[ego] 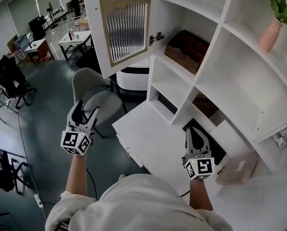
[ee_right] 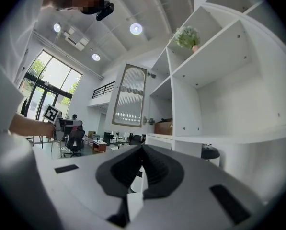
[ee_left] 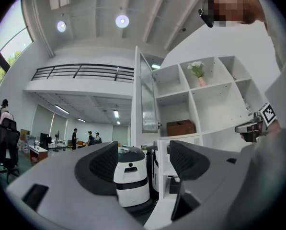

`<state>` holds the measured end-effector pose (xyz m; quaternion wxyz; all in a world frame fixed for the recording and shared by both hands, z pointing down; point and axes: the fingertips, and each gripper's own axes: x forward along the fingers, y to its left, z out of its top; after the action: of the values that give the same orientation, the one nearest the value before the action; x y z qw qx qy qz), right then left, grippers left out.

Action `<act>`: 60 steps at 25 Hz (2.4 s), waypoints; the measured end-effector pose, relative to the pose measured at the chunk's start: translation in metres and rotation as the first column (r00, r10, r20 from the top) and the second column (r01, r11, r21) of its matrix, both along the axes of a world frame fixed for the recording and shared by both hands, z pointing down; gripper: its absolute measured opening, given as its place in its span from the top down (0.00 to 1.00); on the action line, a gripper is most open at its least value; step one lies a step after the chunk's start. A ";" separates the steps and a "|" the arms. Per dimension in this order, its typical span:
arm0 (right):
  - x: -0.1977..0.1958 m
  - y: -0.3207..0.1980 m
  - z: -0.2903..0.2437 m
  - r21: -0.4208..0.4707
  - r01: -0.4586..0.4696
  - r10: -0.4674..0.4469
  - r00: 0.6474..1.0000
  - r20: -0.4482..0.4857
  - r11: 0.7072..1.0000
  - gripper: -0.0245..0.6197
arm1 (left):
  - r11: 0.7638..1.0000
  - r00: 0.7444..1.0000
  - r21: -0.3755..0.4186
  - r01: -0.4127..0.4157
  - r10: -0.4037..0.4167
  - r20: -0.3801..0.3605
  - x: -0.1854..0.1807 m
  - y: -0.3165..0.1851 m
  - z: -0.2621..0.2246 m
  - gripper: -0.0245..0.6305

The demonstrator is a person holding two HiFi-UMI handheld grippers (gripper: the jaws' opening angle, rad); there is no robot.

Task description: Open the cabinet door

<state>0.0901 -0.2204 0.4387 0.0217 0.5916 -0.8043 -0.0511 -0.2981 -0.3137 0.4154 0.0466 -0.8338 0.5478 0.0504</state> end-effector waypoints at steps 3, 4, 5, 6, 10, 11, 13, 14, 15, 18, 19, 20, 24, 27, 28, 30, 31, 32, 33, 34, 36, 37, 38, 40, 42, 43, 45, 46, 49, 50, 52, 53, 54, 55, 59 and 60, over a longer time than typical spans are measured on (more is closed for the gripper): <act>-0.001 -0.001 0.000 0.000 0.000 0.000 1.000 -0.001 1.000 0.96 | 1.000 1.000 -0.003 -0.001 0.001 -0.001 0.003 0.005 0.005 0.49; -0.001 -0.001 0.000 -0.001 0.001 -0.001 1.000 0.000 1.000 0.96 | 1.000 1.000 -0.005 -0.002 0.002 0.001 0.005 0.007 0.006 0.51; -0.001 -0.001 0.000 -0.001 0.002 -0.002 1.000 0.001 1.000 0.96 | 1.000 1.000 -0.007 -0.005 0.005 0.005 0.006 0.008 0.007 0.52; -0.001 -0.002 0.000 -0.001 0.003 -0.003 1.000 0.002 1.000 0.96 | 1.000 1.000 -0.008 -0.008 0.008 0.008 0.008 0.009 0.008 0.54; -0.002 -0.002 0.001 -0.001 0.005 -0.005 1.000 0.004 1.000 0.96 | 1.000 1.000 -0.004 -0.010 0.010 0.022 0.015 0.014 0.010 0.62; -0.001 -0.001 0.001 -0.001 0.004 -0.004 1.000 0.003 1.000 0.96 | 1.000 1.000 -0.006 -0.012 0.012 0.026 0.016 0.016 0.011 0.64; -0.001 -0.001 0.001 -0.002 0.002 -0.002 1.000 0.003 1.000 0.96 | 1.000 0.999 -0.013 -0.018 0.019 0.031 0.020 0.018 0.015 0.66; 0.000 0.000 0.001 -0.001 0.001 -0.001 1.000 0.004 1.000 0.96 | 1.000 0.999 -0.017 -0.021 0.022 0.033 0.021 0.019 0.016 0.67; 0.000 0.000 0.001 -0.001 0.001 -0.001 1.000 0.004 1.000 0.96 | 0.999 0.999 -0.021 -0.024 0.025 0.033 0.023 0.020 0.018 0.67; 0.002 0.000 0.001 -0.002 0.001 -0.001 1.000 0.004 1.000 0.96 | 0.999 0.999 -0.033 -0.030 0.031 0.036 0.028 0.022 0.022 0.70; 0.002 0.000 0.001 -0.002 0.001 -0.001 1.000 0.005 1.000 0.96 | 0.999 0.999 -0.035 -0.032 0.033 0.036 0.030 0.023 0.024 0.71; 0.002 0.000 0.001 -0.002 0.002 -0.002 1.000 0.007 1.000 0.96 | 0.999 0.999 -0.039 -0.033 0.035 0.036 0.031 0.024 0.025 0.71; 0.001 0.000 0.002 -0.003 0.003 -0.003 1.000 0.005 1.000 0.96 | 0.998 0.999 -0.052 -0.030 0.032 0.042 0.034 0.028 0.031 0.81; 0.002 0.000 0.002 -0.004 0.005 -0.005 1.000 0.008 1.000 0.96 | 0.998 0.998 -0.058 -0.030 0.033 0.054 0.038 0.031 0.033 0.87; 0.002 0.000 0.002 -0.005 0.006 -0.006 1.000 0.008 1.000 0.96 | 0.998 0.998 -0.061 -0.030 0.034 0.056 0.039 0.032 0.034 0.88; 0.002 0.000 0.003 -0.006 0.008 -0.008 1.000 0.007 1.000 0.96 | 0.997 0.998 -0.065 -0.032 0.036 0.059 0.041 0.034 0.035 0.91; 0.001 0.000 0.003 -0.007 0.008 -0.008 1.000 0.006 1.000 0.96 | 0.997 0.997 -0.067 -0.034 0.038 0.061 0.042 0.035 0.036 0.92; 0.001 0.000 0.004 -0.008 0.009 -0.009 1.000 0.006 1.000 0.96 | 0.997 0.997 -0.069 -0.035 0.039 0.063 0.043 0.036 0.037 0.93; 0.001 0.000 0.004 -0.008 0.010 -0.010 1.000 0.006 1.000 0.96 | 0.997 0.997 -0.072 -0.037 0.041 0.067 0.044 0.036 0.038 0.94; 0.001 0.000 0.004 -0.008 0.011 -0.011 1.000 0.005 1.000 0.96 | 0.997 0.997 -0.073 -0.039 0.044 0.070 0.045 0.037 0.039 0.95; 0.000 0.001 0.004 -0.008 0.014 -0.014 1.000 0.003 1.000 0.96 | 0.996 0.996 -0.076 -0.043 0.049 0.079 0.048 0.039 0.041 0.96; 0.000 0.001 0.003 -0.008 0.017 -0.017 1.000 0.002 1.000 0.96 | 0.996 0.995 -0.077 -0.046 0.052 0.082 0.049 0.040 0.041 0.96; -0.001 0.001 0.003 -0.009 0.020 -0.020 1.000 0.001 1.000 0.96 | 0.996 0.995 -0.078 -0.048 0.055 0.085 0.050 0.041 0.042 0.96; -0.001 0.001 0.004 -0.010 0.024 -0.024 1.000 0.002 1.000 0.96 | 0.996 0.994 -0.077 -0.052 0.058 0.088 0.052 0.043 0.042 0.96; -0.002 0.002 0.004 -0.010 0.027 -0.027 1.000 0.000 1.000 0.96 | 0.996 0.995 -0.076 -0.053 0.059 0.086 0.053 0.044 0.041 0.96; -0.002 0.002 0.004 -0.009 0.029 -0.029 1.000 -0.001 1.000 0.96 | 0.996 0.995 -0.075 -0.054 0.060 0.084 0.054 0.045 0.041 0.96; -0.004 0.002 0.004 -0.009 0.032 -0.032 0.999 -0.002 0.999 0.96 | 0.995 0.995 -0.078 -0.058 0.064 0.082 0.055 0.045 0.042 0.96; -0.004 0.002 0.004 -0.009 0.034 -0.034 0.999 -0.004 0.999 0.96 | 0.995 0.994 -0.081 -0.060 0.067 0.081 0.056 0.045 0.043 0.96; -0.006 0.002 0.004 -0.012 0.040 -0.040 0.999 -0.009 0.999 0.96 | 0.994 0.994 -0.088 -0.067 0.074 0.077 0.058 0.047 0.045 0.96; -0.006 0.002 0.004 -0.012 0.041 -0.041 0.999 -0.009 0.999 0.96 | 0.994 0.994 -0.090 -0.069 0.075 0.076 0.059 0.047 0.046 0.96; -0.006 0.003 0.004 -0.013 0.043 -0.043 0.999 -0.010 0.999 0.96 | 0.993 0.994 -0.094 -0.073 0.080 0.075 0.060 0.048 0.047 0.96; -0.006 0.003 0.005 -0.014 0.044 -0.044 0.999 -0.010 0.999 0.96 | 0.993 0.994 -0.097 -0.075 0.082 0.076 0.061 0.048 0.048 0.96; -0.006 0.003 0.005 -0.015 0.045 -0.045 0.999 -0.011 0.999 0.96 | 0.992 0.994 -0.099 -0.076 0.084 0.075 0.061 0.048 0.048 0.96; -0.007 0.003 0.005 -0.016 0.046 -0.047 0.999 -0.012 0.999 0.96 | 0.992 0.994 -0.100 -0.076 0.084 0.075 0.062 0.048 0.049 0.96; -0.008 0.002 0.007 -0.017 0.049 -0.050 0.999 -0.015 0.999 0.96 | 0.992 0.994 -0.102 -0.073 0.081 0.071 0.060 0.048 0.051 0.96; -0.008 0.002 0.007 -0.018 0.050 -0.050 0.999 -0.016 0.999 0.96 | 0.992 0.994 -0.102 -0.072 0.080 0.070 0.060 0.047 0.051 0.96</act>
<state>0.0822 -0.2182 0.4454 0.0322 0.5706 -0.8191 -0.0497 -0.2382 -0.2664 0.4661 0.0232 -0.8566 0.5154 -0.0059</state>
